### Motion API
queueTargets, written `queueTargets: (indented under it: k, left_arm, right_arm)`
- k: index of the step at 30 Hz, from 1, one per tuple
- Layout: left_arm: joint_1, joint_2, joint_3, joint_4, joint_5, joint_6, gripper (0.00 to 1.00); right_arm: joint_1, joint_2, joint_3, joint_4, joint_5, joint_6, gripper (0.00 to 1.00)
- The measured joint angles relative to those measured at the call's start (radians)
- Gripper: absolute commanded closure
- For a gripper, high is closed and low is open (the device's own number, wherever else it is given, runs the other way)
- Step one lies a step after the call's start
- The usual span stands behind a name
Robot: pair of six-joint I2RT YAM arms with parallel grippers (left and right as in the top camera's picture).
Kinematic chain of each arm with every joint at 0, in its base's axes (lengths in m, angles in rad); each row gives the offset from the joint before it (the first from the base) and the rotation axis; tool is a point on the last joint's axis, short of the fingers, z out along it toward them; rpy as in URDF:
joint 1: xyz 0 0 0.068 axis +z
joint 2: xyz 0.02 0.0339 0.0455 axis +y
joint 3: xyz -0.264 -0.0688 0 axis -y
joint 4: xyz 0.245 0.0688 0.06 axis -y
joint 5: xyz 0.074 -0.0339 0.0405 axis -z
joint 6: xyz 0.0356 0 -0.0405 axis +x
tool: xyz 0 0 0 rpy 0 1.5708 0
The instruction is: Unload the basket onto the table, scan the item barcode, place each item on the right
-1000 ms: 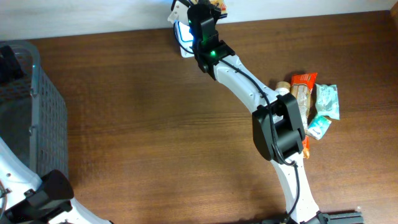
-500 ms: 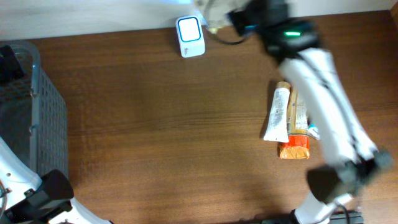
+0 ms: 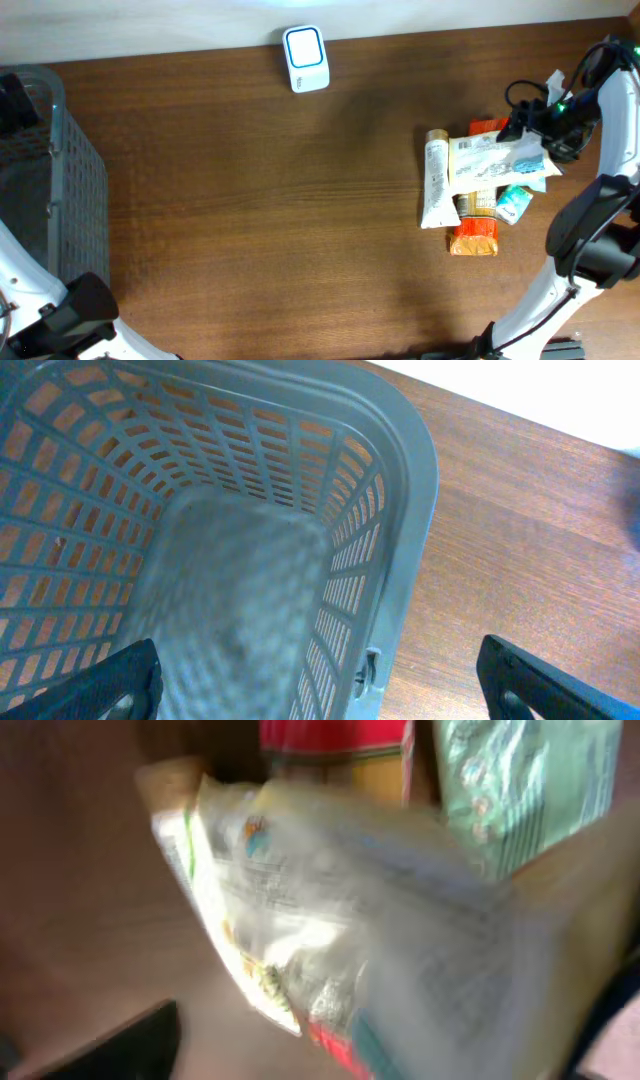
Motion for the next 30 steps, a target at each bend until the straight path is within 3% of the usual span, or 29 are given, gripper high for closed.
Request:
queueTargets:
  k: [5, 7, 11, 18, 20, 22, 24, 25, 26, 30]
  left_arm:
    - [0.000, 0.000, 0.000, 0.000, 0.000, 0.000, 0.01]
    - [0.000, 0.000, 0.000, 0.000, 0.000, 0.000, 0.01]
    - [0.000, 0.000, 0.000, 0.000, 0.000, 0.000, 0.01]
    - [0.000, 0.000, 0.000, 0.000, 0.000, 0.000, 0.01]
    - [0.000, 0.000, 0.000, 0.000, 0.000, 0.000, 0.01]
    - [0.000, 0.000, 0.000, 0.000, 0.000, 0.000, 0.01]
    - [0.000, 0.000, 0.000, 0.001, 0.000, 0.000, 0.01]
    - [0.000, 0.000, 0.000, 0.003, 0.000, 0.000, 0.01]
    - [0.000, 0.000, 0.000, -0.002, -0.001, 0.000, 0.01]
    - [0.000, 0.000, 0.000, 0.001, 0.000, 0.000, 0.01]
  right_arm:
    - [0.105, -0.244, 0.080, -0.101, 0.053, -0.007, 0.01]
    - [0.264, -0.435, 0.095, -0.097, 0.052, -0.009, 0.01]
    - [0.390, -0.622, 0.098, -0.096, 0.056, -0.010, 0.01]
    - [0.402, -0.601, 0.098, -0.078, 0.087, -0.010, 0.01]
    - [0.402, -0.614, 0.079, 0.102, 0.139, -0.011, 0.01]
    - [0.402, -0.725, -0.045, 0.343, 0.167, -0.011, 0.01]
    - [0.402, -0.980, -0.365, 0.718, 0.180, -0.014, 0.01]
    - [0.402, -1.040, -0.450, 0.807, 0.180, -0.014, 0.01]
    - [0.402, -1.207, -0.673, 1.010, 0.183, -0.015, 0.01]
    - [0.402, -1.622, -1.234, 1.265, 0.183, -0.015, 0.01]
